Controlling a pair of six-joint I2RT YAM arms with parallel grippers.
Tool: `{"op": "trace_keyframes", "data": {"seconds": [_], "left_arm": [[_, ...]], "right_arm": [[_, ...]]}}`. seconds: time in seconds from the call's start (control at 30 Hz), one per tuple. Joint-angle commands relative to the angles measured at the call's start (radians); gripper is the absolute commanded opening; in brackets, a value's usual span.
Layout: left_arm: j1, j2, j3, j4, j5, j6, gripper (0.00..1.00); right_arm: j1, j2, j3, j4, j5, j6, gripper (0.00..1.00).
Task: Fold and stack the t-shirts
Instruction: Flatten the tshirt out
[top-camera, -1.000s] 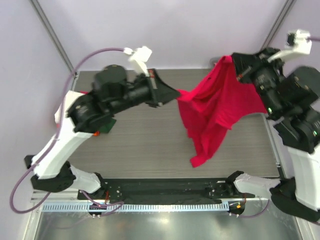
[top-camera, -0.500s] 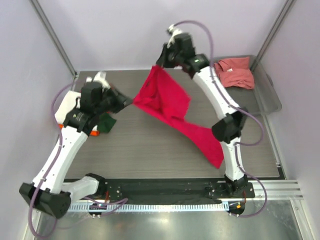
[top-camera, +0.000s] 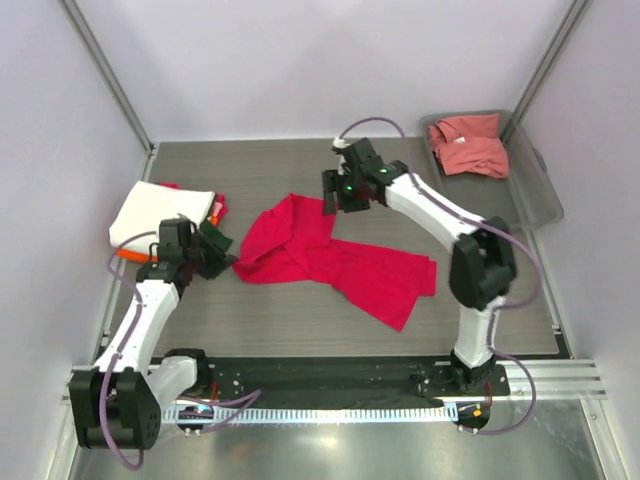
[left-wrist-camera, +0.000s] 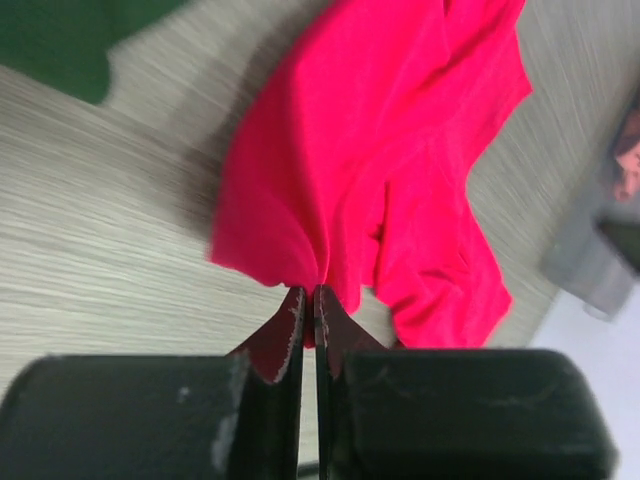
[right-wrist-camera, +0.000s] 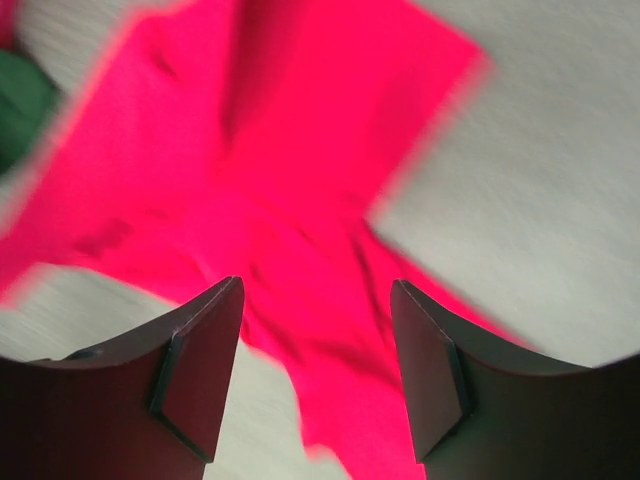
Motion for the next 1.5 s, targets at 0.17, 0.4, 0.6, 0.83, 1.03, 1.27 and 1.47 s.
{"op": "trace_keyframes", "data": {"seconds": [0.17,0.4,0.6,0.83,1.03,1.27,1.47], "left_arm": [[0.001,-0.167,0.099,-0.116,-0.314,0.124,0.52],[-0.142,-0.08,0.18,-0.071,-0.343,0.151,0.86],[-0.139,0.026,0.166,0.079,-0.261,0.01,1.0],[-0.223,0.21,0.241,0.208,-0.193,0.007,1.0],[-0.318,0.317,0.367,0.176,-0.309,0.038,1.0],[-0.352,0.443,0.477,0.179,-0.316,0.032,1.0],[-0.409,0.598,0.619,0.128,-0.297,0.081,0.97]], "right_arm": [[-0.024,-0.524,-0.586,0.075,0.445,0.116,0.58],[-0.025,-0.826,-0.938,0.066,0.473,0.354,0.56],[-0.021,-1.03,-1.133,-0.01,0.422,0.544,0.5],[0.039,-1.026,-1.196,-0.086,0.342,0.589,0.51],[0.149,-0.963,-1.206,-0.126,0.295,0.629,0.5],[0.209,-0.906,-1.194,-0.106,0.328,0.672,0.41],[0.211,-0.816,-1.208,-0.025,0.306,0.666,0.28]]}}
